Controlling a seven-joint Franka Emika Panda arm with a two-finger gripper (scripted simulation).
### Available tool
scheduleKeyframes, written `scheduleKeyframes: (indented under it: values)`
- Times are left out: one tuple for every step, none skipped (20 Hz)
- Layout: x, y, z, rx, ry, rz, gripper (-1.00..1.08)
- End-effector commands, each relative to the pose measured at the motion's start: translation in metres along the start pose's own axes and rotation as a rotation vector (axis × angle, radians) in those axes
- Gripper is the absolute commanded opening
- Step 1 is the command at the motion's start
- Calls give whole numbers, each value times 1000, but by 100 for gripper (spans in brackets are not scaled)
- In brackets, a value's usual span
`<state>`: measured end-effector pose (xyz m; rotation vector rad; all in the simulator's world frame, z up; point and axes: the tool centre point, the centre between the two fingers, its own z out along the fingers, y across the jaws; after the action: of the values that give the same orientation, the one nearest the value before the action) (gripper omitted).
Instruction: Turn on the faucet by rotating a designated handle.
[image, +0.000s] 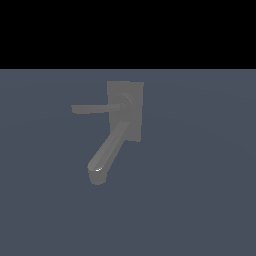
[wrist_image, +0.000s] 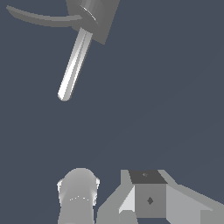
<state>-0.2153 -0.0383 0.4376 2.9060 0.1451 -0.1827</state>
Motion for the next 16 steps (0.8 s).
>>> scheduleKeyframes:
  values:
    - [5,3,5,-26,-11,-14,-100]
    - [6,3,6,-33,-16,-19,-100]
    - [7,4,8,-39,-19,-23,-100]
    - [8,4,9,-45,-21,-26,-100]
    - [9,5,9,-50,-22,-28,-100]
    - [10,5,9,-56,-22,-29,-100]
    - [10,6,9,-61,-19,-30,-100]
    - [11,6,8,-66,-16,-29,-100]
    - [11,7,6,-72,-10,-28,-100]
    - [11,8,4,-79,-3,-26,-100]
    - [11,8,2,-87,5,-23,-100]
    - [12,9,-1,-96,15,-20,-100]
    - [12,10,-4,-106,25,-17,-100]
    - [13,12,-7,-118,36,-14,-100]
    - [13,13,-11,-131,47,-12,-100]
    - [14,14,-14,-146,60,-9,-100]
